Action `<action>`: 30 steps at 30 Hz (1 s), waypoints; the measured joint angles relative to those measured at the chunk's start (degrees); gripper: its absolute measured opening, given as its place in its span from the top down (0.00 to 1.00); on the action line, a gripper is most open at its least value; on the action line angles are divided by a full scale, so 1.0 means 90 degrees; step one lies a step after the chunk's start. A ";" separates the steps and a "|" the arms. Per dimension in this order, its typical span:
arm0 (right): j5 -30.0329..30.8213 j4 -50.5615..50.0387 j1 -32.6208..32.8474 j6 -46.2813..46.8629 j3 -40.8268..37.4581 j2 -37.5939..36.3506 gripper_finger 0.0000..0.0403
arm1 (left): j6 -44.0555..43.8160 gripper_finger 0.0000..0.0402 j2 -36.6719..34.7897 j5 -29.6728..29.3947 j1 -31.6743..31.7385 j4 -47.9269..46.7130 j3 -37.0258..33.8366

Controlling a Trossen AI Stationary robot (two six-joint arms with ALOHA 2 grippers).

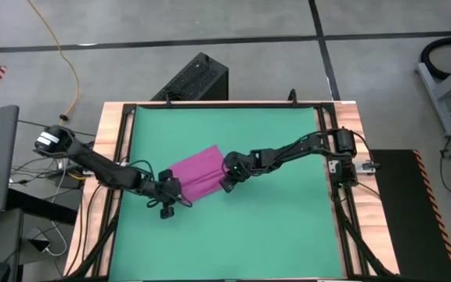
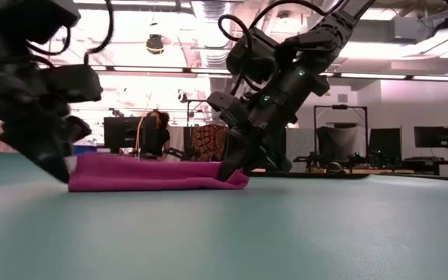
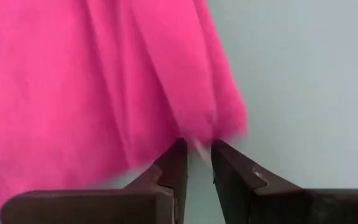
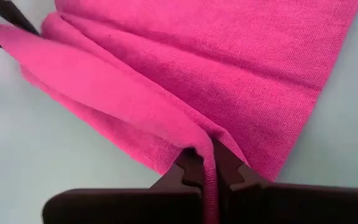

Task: Roll towel
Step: Roll the pink towel

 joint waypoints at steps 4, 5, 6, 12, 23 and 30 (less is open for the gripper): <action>-0.0005 -0.0028 -0.0005 0.0005 -0.0007 0.0005 0.96 | -0.0028 0.84 -0.0351 -0.0178 -0.0243 -0.0722 0.0258; -0.0005 -0.0030 -0.0003 0.0005 -0.0010 0.0005 0.96 | -0.0111 0.84 -0.0444 -0.0371 -0.0319 -0.0882 0.0328; -0.0004 -0.0036 -0.0003 -0.0002 -0.0010 0.0008 0.96 | -0.0183 0.85 -0.0521 -0.0628 -0.0419 -0.1008 0.0369; -0.0010 -0.0057 0.0000 -0.0054 -0.0015 0.0012 0.96 | 0.0066 0.96 -0.0807 -0.2510 -0.1263 -0.0968 0.0608; -0.0039 -0.0047 0.0007 -0.0160 -0.0019 0.0020 0.96 | 0.1224 1.00 -0.0482 -0.3103 -0.1777 -0.0413 0.1241; -0.0044 -0.0047 0.0024 -0.0204 -0.0022 0.0022 0.96 | 0.2019 1.00 0.0627 -0.2235 -0.0913 0.0119 0.1231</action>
